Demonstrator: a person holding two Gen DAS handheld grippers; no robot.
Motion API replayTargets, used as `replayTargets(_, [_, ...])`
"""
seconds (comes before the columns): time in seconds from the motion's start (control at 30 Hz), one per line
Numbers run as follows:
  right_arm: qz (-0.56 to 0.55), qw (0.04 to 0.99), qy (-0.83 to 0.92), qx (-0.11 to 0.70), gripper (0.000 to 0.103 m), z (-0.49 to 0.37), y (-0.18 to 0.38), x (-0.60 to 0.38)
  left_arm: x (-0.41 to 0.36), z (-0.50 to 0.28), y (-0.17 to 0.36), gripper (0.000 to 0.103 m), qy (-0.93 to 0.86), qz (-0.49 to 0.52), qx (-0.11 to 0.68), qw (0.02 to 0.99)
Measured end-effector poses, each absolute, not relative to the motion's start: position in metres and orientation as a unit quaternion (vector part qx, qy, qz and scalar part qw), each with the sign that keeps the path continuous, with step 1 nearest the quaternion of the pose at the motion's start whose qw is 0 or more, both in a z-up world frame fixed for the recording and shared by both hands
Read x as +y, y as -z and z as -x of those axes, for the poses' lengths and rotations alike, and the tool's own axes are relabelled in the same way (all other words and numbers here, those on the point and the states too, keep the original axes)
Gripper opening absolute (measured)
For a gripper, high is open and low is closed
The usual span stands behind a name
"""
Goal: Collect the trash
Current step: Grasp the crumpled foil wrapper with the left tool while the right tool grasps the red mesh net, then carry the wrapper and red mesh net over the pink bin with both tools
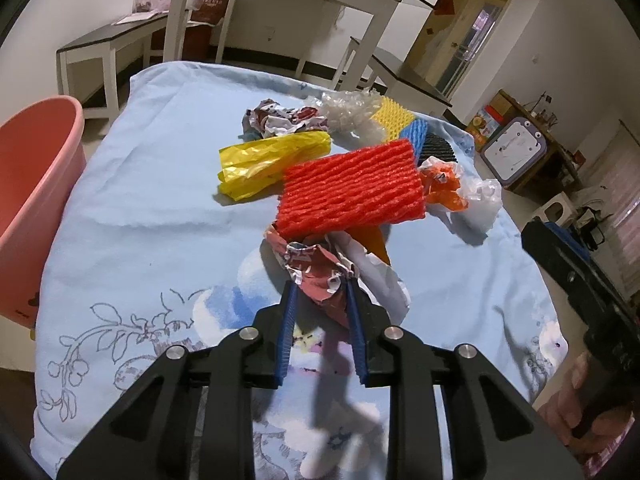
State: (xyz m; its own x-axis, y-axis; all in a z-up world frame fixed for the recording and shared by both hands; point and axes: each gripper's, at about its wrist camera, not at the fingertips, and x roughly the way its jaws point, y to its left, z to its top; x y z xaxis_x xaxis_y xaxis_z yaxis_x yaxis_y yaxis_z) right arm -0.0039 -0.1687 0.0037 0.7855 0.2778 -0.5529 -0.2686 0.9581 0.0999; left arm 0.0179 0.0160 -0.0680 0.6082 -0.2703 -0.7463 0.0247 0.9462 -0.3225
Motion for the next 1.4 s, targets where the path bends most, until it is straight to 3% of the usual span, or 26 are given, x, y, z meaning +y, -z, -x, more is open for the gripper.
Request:
replayTargets(0.07, [-0.003, 0.943, -0.149, 0.298, 0.076, 0.004, -0.003, -0.165, 0.015, -0.018, 0.069, 0.009, 0.087, 0.138, 0.432, 0.887])
replayTargets(0.17, [0.004, 0.942, -0.156, 0.298, 0.076, 0.005, -0.002, -0.159, 0.019, -0.015, 0.068, 0.004, 0.085, 0.141, 0.428, 0.889])
replayTargets(0.63, [-0.007, 0.918, -0.231, 0.322, 0.072, -0.005, -0.005, -0.128, 0.045, 0.009, 0.044, 0.003, 0.068, 0.135, 0.396, 0.906])
replayTargets(1.0, [-0.048, 0.882, -0.259, 0.391, 0.067, -0.032, 0.010, -0.110, 0.071, 0.028, 0.040, 0.003, 0.050, 0.147, 0.380, 0.912])
replayTargets(1.2, [-0.055, 0.875, -0.244, 0.415, 0.052, -0.046, 0.022, -0.106, 0.076, 0.028, 0.040, 0.003, 0.050, 0.152, 0.377, 0.912])
replayTargets(1.4, [-0.048, 0.871, -0.247, 0.422, 0.019, -0.049, 0.023, -0.100, 0.083, 0.028, 0.039, 0.003, 0.048, 0.158, 0.373, 0.913])
